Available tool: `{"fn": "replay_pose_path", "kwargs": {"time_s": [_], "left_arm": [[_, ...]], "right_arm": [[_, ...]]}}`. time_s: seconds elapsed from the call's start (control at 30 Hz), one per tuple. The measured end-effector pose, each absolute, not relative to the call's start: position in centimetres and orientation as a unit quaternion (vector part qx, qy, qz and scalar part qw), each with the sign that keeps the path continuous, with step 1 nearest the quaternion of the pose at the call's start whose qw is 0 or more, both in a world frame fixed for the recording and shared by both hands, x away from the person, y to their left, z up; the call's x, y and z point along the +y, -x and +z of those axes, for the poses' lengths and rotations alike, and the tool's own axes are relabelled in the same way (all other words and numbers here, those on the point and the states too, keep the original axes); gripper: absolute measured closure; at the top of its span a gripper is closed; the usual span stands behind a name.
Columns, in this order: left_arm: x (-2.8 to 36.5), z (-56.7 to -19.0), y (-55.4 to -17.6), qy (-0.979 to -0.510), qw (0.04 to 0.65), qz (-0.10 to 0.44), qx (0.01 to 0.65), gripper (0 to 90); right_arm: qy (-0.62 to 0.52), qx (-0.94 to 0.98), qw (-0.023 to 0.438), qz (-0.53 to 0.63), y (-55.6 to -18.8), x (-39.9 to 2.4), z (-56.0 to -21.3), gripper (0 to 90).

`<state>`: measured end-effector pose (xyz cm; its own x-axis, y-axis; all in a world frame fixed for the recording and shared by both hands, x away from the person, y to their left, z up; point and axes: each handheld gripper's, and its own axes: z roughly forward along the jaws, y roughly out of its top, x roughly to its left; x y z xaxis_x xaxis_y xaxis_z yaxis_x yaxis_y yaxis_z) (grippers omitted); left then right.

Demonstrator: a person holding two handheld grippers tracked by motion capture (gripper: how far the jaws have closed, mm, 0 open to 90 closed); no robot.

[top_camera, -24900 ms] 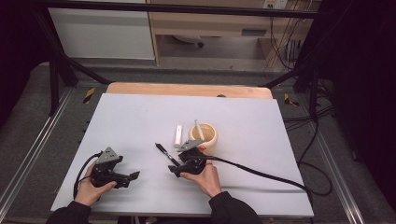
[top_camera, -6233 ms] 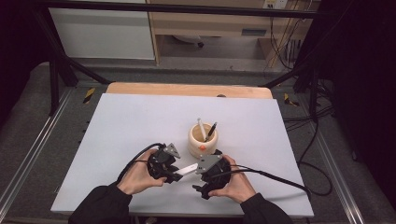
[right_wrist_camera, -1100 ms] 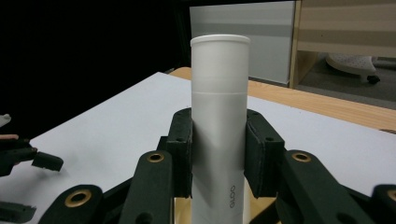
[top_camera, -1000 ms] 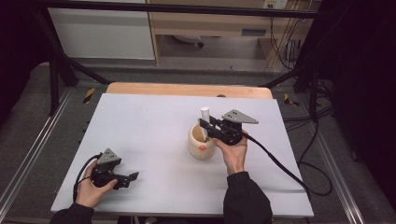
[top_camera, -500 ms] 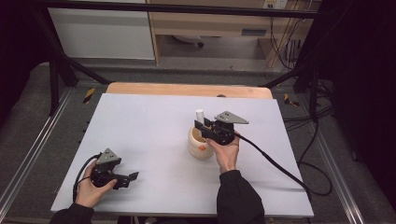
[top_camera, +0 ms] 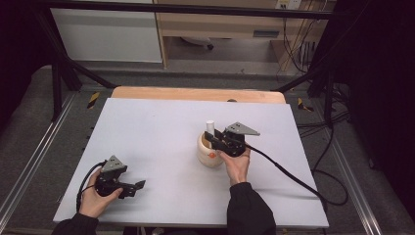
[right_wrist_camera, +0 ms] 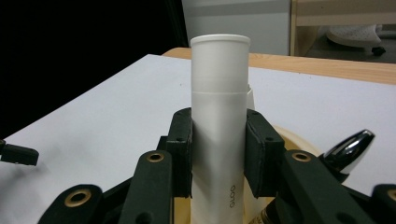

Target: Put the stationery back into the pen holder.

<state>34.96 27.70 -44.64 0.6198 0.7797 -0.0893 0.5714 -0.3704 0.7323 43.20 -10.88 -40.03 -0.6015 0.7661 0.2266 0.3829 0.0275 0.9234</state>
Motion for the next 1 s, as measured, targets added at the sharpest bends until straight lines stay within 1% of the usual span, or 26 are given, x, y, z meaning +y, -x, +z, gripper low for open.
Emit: {"fn": "replay_pose_path", "kwargs": {"time_s": [0.3,0.5,0.73,0.9,1.0], "left_arm": [[27.7,-44.7,-35.0,-0.817,0.378,0.137,0.413,5.8],[27.7,-44.6,-35.0,-0.817,0.378,0.138,0.413,5.8],[27.7,-44.6,-34.9,-0.817,0.379,0.137,0.413,5.8],[27.6,-44.6,-34.9,-0.817,0.380,0.137,0.413,5.8],[27.6,-44.6,-34.9,-0.815,0.381,0.136,0.414,5.8]], "right_arm": [[-0.419,0.699,0.160,0.558,-42.8,-11.0,-41.0,66.9],[-0.416,0.701,0.160,0.556,-42.6,-11.0,-41.0,66.4],[-0.410,0.701,0.167,0.559,-42.2,-11.3,-40.6,63.1],[-0.403,0.702,0.171,0.561,-41.8,-11.8,-39.7,57.9],[-0.397,0.709,0.174,0.556,-41.4,-12.2,-39.0,51.3]]}}
